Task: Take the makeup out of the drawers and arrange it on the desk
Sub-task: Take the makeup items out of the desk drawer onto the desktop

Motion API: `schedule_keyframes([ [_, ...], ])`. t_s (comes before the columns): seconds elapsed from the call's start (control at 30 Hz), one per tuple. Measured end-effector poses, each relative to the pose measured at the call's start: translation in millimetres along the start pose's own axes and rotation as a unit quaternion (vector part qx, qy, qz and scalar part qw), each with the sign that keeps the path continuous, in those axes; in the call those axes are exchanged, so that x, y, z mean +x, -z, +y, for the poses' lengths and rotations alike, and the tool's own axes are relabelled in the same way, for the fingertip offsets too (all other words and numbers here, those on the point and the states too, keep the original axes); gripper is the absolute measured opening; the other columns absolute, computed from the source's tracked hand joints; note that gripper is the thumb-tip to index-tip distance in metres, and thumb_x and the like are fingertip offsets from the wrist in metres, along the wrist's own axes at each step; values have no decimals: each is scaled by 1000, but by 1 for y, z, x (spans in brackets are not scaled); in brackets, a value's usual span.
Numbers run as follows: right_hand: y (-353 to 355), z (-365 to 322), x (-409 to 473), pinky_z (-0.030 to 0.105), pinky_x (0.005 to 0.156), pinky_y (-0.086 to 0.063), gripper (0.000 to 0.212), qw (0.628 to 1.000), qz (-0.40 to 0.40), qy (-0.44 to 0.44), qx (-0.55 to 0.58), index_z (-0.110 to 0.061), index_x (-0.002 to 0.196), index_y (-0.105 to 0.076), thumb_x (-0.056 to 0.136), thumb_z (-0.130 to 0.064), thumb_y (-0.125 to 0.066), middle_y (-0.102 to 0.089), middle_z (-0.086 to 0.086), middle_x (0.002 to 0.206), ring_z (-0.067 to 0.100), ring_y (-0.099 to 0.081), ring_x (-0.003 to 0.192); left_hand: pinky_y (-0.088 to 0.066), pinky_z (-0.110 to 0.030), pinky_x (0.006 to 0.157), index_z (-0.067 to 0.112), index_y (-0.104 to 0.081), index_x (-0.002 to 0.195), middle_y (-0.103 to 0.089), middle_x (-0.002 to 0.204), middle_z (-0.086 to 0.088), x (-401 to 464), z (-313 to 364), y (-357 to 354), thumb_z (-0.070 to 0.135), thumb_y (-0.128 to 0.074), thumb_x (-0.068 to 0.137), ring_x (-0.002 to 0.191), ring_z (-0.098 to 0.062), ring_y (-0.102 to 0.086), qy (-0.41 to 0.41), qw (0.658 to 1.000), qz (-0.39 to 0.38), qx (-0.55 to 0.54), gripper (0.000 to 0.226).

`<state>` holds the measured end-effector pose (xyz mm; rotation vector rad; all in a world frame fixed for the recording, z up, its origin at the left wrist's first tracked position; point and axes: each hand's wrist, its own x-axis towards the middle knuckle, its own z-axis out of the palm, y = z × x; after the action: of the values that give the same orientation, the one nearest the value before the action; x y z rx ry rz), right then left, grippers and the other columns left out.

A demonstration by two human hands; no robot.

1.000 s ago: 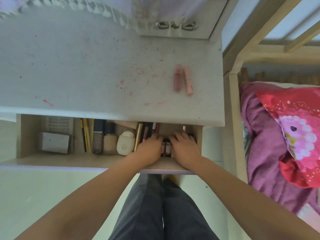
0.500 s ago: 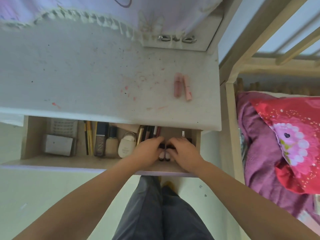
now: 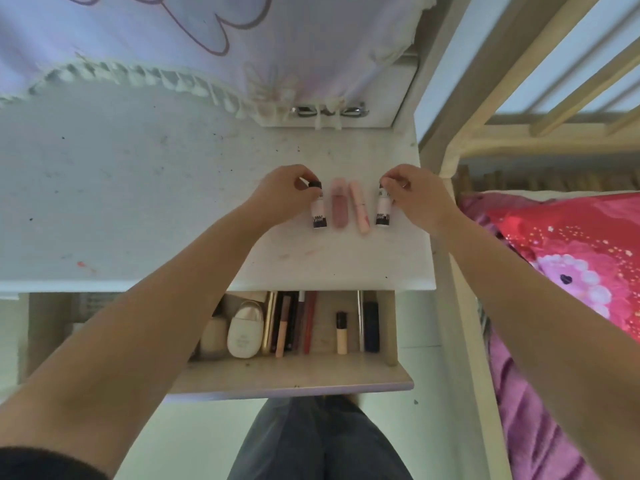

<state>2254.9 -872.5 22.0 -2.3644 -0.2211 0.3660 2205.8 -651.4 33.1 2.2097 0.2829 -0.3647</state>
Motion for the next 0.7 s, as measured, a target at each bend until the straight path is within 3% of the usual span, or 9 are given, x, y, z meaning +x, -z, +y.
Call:
schedule_keyframes([
  [0.1,-11,-3,7,12,65,-29,18,1000,9,-5,-16,-11,101,-65,95,-22,-52,-60,-3,93,10,-50,83,-39,-18,61,20,-66,101,-59,86,4,11,-3,-9,26,-60,87,80,-13,-54,-2,1000,26,10,16],
  [0.27,-21,-12,5,-7,66,-27,17,998,30,8,-57,-13,100,-66,94,-21,-53,-55,0,96,8,-47,78,-35,-17,59,22,-62,103,-52,79,12,16,-5,-20,31,-59,89,74,-8,-50,-6,998,48,41,18],
  [0.33,-22,-14,4,-8,66,-27,16,998,34,5,-55,-13,100,-66,94,-21,-53,-55,0,97,6,-45,74,-35,-17,58,23,-60,105,-51,76,13,17,-6,-22,33,-58,89,70,-3,-47,-8,998,53,41,19],
  [0.47,-21,-15,1,-5,66,-30,16,999,30,0,-40,-13,101,-65,94,-22,-53,-57,2,99,0,-46,69,-35,-17,59,22,-58,111,-52,76,12,11,-6,-21,34,-56,91,70,-3,-48,-14,998,53,33,24],
  [0.6,-17,-13,-20,16,71,-43,21,999,36,1,18,-13,113,-60,95,-23,-52,-59,4,105,11,-57,78,-39,-16,64,20,-56,112,-54,80,9,-20,-9,-17,29,-52,94,74,-7,-51,-56,995,77,28,21],
  [0.7,-17,-9,-71,6,65,-42,17,995,78,46,35,-18,109,-61,96,-19,-49,-58,-10,95,-2,-55,72,-40,-8,64,26,-57,96,-56,78,14,-75,-28,-28,30,-45,92,71,0,-52,-126,990,70,4,13],
])
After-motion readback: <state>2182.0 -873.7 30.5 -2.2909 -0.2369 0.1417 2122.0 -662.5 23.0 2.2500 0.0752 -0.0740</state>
